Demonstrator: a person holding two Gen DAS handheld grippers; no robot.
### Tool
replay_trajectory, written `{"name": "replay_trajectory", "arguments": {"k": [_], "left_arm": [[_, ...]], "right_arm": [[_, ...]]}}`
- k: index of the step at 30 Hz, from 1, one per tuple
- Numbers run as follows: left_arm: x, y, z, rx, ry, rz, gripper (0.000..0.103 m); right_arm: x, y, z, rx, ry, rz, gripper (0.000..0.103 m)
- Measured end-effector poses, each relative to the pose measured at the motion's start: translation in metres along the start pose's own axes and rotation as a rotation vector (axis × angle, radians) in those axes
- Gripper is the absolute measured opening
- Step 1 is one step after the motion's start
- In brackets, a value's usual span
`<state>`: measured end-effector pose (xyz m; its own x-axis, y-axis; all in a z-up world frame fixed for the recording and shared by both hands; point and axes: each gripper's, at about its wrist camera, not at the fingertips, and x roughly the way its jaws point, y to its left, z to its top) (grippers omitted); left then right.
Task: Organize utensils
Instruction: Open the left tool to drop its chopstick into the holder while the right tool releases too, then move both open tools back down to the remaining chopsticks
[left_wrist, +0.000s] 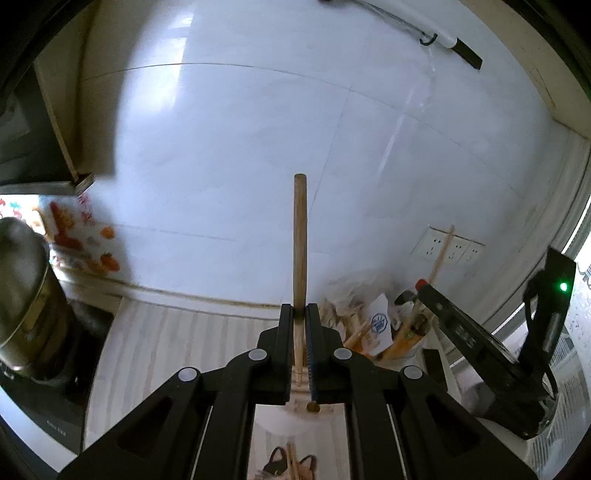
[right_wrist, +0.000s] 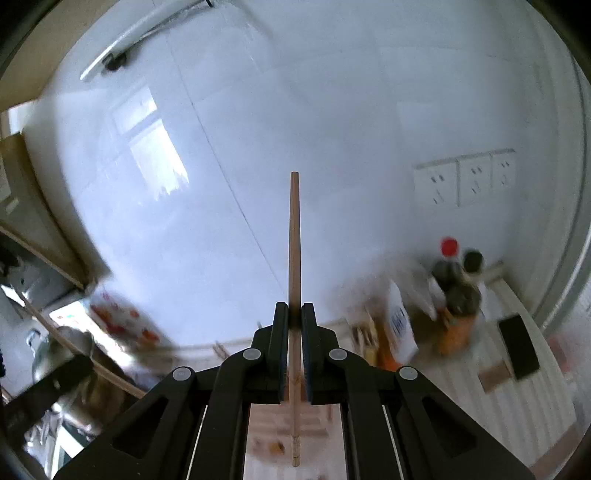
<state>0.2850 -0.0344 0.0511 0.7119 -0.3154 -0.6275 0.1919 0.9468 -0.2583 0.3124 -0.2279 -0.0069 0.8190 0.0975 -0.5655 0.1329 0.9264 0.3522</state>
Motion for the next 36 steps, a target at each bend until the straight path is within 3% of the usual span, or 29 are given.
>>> {"name": "replay_trajectory", "arguments": {"k": [4,11,17,20,22,24,26,27,28,30,33,36], "left_arm": [[0.035,-0.007,0.01,-0.003,0.028,0.007,0.004],[0.103,-0.002,0.004,-0.005,0.134,0.041,0.004],[0.102,0.005,0.0,-0.025,0.185,0.043,0.006],[0.081,0.006,0.003,0.018,0.115,0.08,0.017],[0.075,0.01,0.001,0.044,0.1,0.121,0.042],[0.071,0.024,-0.006,0.024,0.111,0.154,0.055],[0.066,0.036,-0.014,0.01,0.112,0.172,0.056],[0.064,0.044,-0.022,0.0,0.12,0.198,0.061],[0.062,0.049,-0.028,-0.006,0.123,0.208,0.075],[0.058,0.059,-0.044,-0.018,0.122,0.224,0.092],[0.055,0.068,-0.072,-0.002,0.132,0.252,0.103],[0.065,0.075,-0.105,0.024,0.186,0.308,0.103]], "right_arm": [[0.034,-0.003,0.015,0.052,-0.035,0.009,0.007],[0.083,-0.005,0.005,0.033,-0.043,-0.002,0.007],[0.097,-0.003,-0.011,-0.017,0.043,0.006,0.01],[0.08,-0.006,-0.008,-0.01,0.035,0.002,0.019],[0.062,-0.01,-0.004,0.004,0.006,-0.006,0.019],[0.046,-0.014,-0.003,0.004,-0.01,-0.024,0.019],[0.032,-0.018,-0.007,0.0,-0.012,-0.05,0.019],[0.025,-0.02,-0.011,0.001,-0.006,-0.065,0.02],[0.02,-0.023,-0.015,0.005,0.001,-0.069,0.024],[0.012,-0.027,-0.025,0.014,0.02,-0.087,0.035],[0.003,-0.034,-0.045,0.019,0.058,-0.105,0.042],[0.002,-0.042,-0.073,0.023,0.129,-0.108,0.048]]}}
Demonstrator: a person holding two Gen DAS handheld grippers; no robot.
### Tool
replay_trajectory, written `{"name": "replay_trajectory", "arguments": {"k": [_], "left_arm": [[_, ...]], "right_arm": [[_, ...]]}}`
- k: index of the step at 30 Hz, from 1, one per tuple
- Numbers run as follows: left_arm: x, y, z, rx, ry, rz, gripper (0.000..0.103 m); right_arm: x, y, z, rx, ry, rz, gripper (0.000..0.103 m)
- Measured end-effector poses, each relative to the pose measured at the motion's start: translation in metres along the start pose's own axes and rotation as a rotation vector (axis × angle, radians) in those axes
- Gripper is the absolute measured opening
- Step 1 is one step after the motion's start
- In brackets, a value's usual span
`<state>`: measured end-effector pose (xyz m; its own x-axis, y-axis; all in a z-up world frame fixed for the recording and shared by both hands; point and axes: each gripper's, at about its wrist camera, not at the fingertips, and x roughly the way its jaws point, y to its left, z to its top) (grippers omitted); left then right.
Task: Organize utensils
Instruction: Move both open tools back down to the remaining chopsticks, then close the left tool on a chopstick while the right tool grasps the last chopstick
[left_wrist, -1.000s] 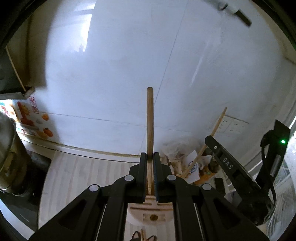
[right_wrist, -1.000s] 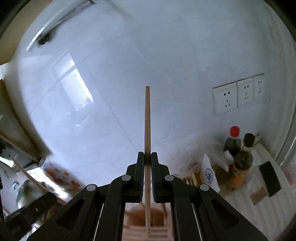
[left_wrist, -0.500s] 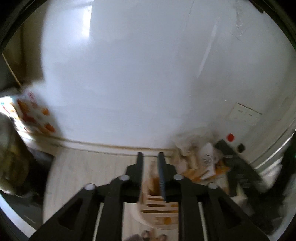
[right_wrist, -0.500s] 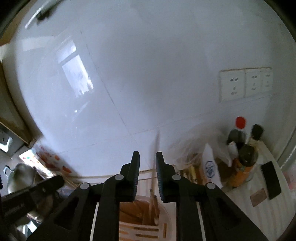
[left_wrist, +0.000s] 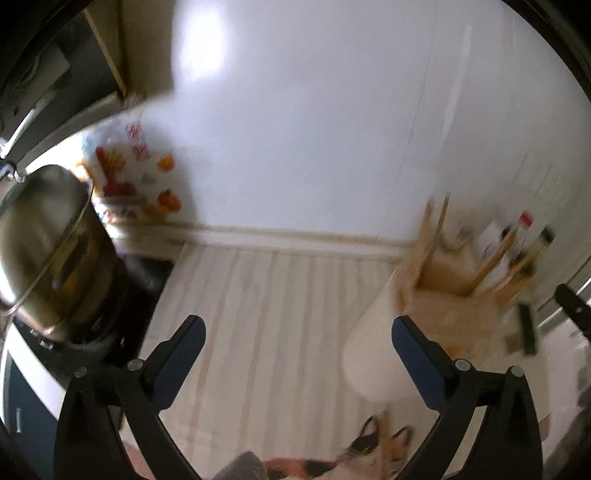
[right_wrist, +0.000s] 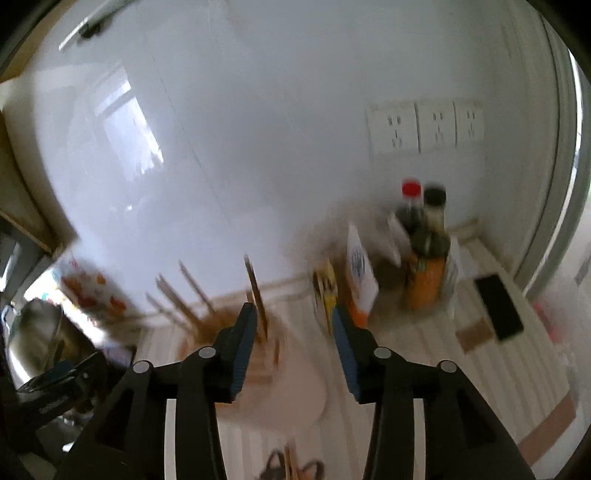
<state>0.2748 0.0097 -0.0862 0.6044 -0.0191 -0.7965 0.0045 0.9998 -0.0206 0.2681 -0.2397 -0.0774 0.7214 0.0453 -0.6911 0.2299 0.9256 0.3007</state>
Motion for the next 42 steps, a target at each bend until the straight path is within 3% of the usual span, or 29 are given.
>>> {"name": "replay_trajectory", "arguments": {"k": [4,10,16,20,25,29,35,36,37,38,42], "left_arm": [[0.028,0.002,-0.036,0.014,0.078,0.032,0.103],[0.079,0.0,-0.098,0.055,0.225,0.085,0.103],[0.119,-0.002,-0.144,0.083,0.371,0.11,0.103],[0.133,-0.005,-0.167,0.105,0.439,0.122,0.103],[0.142,-0.007,-0.187,0.111,0.505,0.118,0.103],[0.147,-0.008,-0.197,0.123,0.531,0.121,0.103],[0.151,-0.004,-0.2,0.1,0.529,0.108,0.103],[0.151,-0.003,-0.201,0.096,0.527,0.104,0.103],[0.151,-0.001,-0.199,0.091,0.525,0.101,0.103],[0.149,-0.002,-0.2,0.088,0.523,0.099,0.103],[0.149,-0.001,-0.201,0.08,0.523,0.091,0.103]], "right_arm": [[0.02,-0.012,-0.033,0.014,0.11,0.01,0.066],[0.066,-0.026,-0.091,0.013,0.312,-0.011,0.066],[0.118,-0.03,-0.163,0.009,0.57,-0.004,0.066],[0.135,-0.025,-0.195,-0.025,0.666,-0.003,0.061],[0.144,-0.018,-0.219,-0.069,0.719,-0.016,0.06],[0.146,-0.012,-0.231,-0.119,0.743,-0.048,0.045],[0.141,-0.002,-0.237,-0.224,0.719,-0.099,0.034],[0.141,0.0,-0.238,-0.233,0.717,-0.101,0.028],[0.14,0.001,-0.239,-0.255,0.711,-0.134,0.012],[0.14,0.001,-0.239,-0.27,0.705,-0.156,0.007],[0.138,-0.008,-0.237,-0.247,0.707,-0.16,0.007]]}}
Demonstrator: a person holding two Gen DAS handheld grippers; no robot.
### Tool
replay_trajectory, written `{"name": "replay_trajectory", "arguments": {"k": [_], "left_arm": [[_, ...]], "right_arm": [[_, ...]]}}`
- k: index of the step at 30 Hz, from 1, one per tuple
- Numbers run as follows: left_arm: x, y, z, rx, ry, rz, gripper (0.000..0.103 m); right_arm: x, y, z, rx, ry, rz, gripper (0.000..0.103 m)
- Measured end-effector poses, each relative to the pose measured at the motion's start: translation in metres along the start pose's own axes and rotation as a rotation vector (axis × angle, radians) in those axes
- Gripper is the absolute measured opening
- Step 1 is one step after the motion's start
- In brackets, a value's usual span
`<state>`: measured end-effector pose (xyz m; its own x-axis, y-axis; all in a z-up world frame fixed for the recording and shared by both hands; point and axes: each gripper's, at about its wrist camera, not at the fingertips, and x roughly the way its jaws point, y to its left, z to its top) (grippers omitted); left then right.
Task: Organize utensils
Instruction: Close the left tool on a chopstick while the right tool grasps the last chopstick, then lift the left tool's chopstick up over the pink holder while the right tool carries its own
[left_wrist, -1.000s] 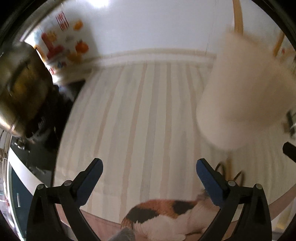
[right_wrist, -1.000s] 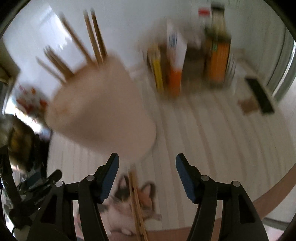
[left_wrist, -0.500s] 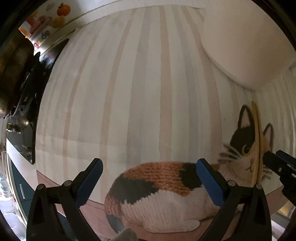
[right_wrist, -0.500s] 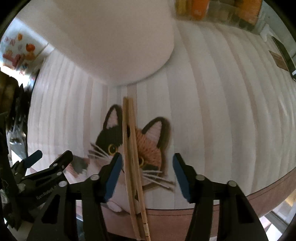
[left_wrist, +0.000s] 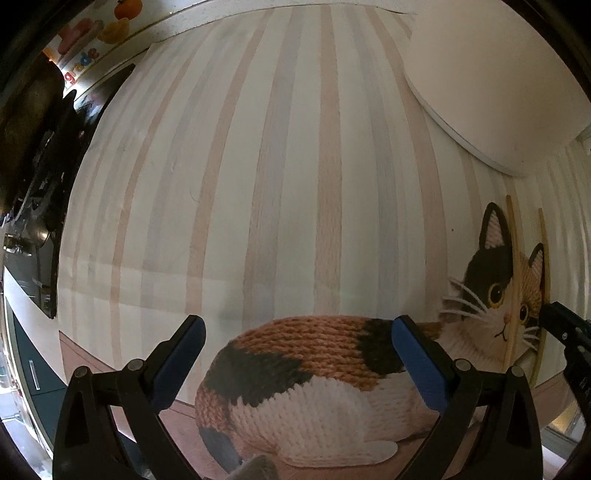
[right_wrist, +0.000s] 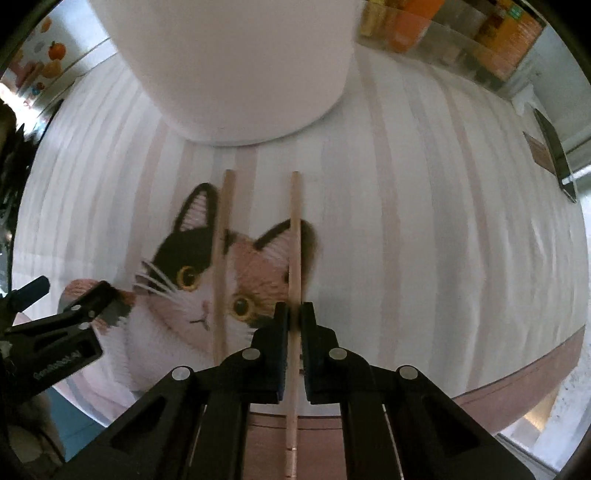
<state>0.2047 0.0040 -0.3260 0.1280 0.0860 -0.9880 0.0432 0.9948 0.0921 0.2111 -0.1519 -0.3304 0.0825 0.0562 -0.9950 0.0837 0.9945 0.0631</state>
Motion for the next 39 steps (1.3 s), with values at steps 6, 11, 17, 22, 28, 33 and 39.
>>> {"name": "replay_trajectory", "arguments": {"k": [6,11,17,22,28,33,39], "left_arm": [[0.001,-0.001,0.002,0.0,0.004,0.014,0.103],[-0.003,-0.022,0.002,0.027,0.002,0.04,0.102],[-0.021,-0.079,-0.006,0.126,0.008,-0.088,0.101],[-0.017,-0.129,-0.011,0.192,0.076,-0.183,0.065],[-0.018,-0.153,-0.016,0.287,0.047,-0.133,0.038],[-0.02,-0.137,-0.02,0.297,0.032,-0.107,0.008],[-0.017,-0.097,-0.025,0.236,0.038,-0.07,0.005]], "right_arm": [[-0.002,-0.048,-0.001,0.067,0.018,0.008,0.007],[-0.003,-0.089,-0.005,0.133,0.018,-0.005,0.007],[-0.004,-0.127,-0.011,0.218,0.018,-0.024,0.007],[-0.007,-0.167,-0.023,0.276,0.016,-0.028,0.007],[-0.012,-0.203,-0.036,0.309,0.012,-0.018,0.007],[-0.007,-0.184,-0.038,0.278,0.01,-0.057,0.007],[0.002,-0.158,-0.04,0.23,0.011,-0.042,0.007]]}}
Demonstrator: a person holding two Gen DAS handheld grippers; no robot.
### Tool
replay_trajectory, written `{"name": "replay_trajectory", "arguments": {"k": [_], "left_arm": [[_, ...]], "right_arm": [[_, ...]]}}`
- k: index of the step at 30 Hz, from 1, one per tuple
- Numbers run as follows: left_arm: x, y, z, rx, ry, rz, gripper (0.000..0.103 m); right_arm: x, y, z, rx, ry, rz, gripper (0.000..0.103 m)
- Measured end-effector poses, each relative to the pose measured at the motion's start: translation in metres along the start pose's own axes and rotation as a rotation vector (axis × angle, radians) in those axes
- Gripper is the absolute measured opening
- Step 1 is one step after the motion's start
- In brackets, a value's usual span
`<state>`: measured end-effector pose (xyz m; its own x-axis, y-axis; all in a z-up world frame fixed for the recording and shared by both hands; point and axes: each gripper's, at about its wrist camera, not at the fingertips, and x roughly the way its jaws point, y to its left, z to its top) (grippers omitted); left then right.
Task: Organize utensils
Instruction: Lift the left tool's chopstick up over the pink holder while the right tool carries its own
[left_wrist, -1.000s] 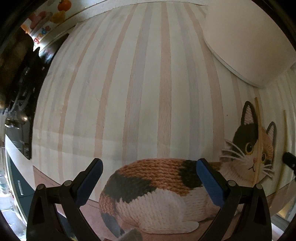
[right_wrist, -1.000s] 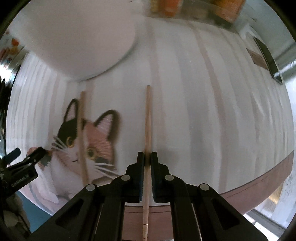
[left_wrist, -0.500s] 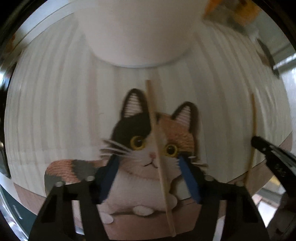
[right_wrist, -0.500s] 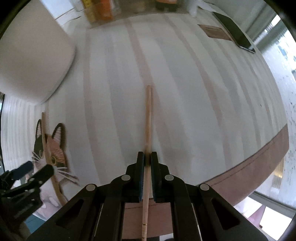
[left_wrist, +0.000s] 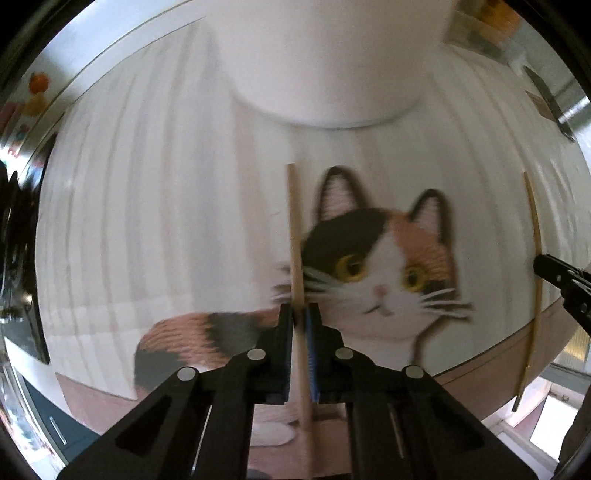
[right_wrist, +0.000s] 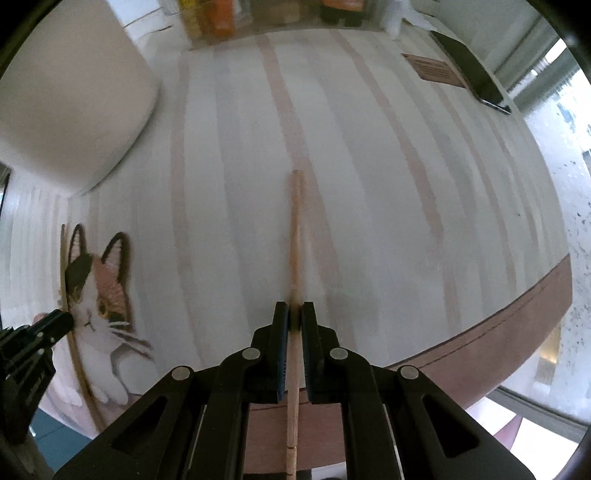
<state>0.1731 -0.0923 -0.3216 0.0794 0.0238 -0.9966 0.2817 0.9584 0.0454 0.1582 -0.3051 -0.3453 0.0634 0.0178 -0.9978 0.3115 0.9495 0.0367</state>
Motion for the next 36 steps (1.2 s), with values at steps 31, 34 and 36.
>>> {"name": "replay_trajectory", "arguments": {"k": [31,34,36], "left_arm": [[-0.004,0.03,0.002,-0.066,0.003,0.003,0.004],[-0.003,0.031,0.006,-0.082,0.009,-0.002,0.005],[-0.004,0.033,0.008,-0.069,0.008,0.001,0.005]], "right_arm": [[-0.003,0.097,0.007,-0.228,0.045,0.038,0.007],[-0.007,0.092,0.006,-0.239,0.053,0.027,0.007],[-0.009,0.094,-0.003,-0.24,0.063,0.024,0.008]]}}
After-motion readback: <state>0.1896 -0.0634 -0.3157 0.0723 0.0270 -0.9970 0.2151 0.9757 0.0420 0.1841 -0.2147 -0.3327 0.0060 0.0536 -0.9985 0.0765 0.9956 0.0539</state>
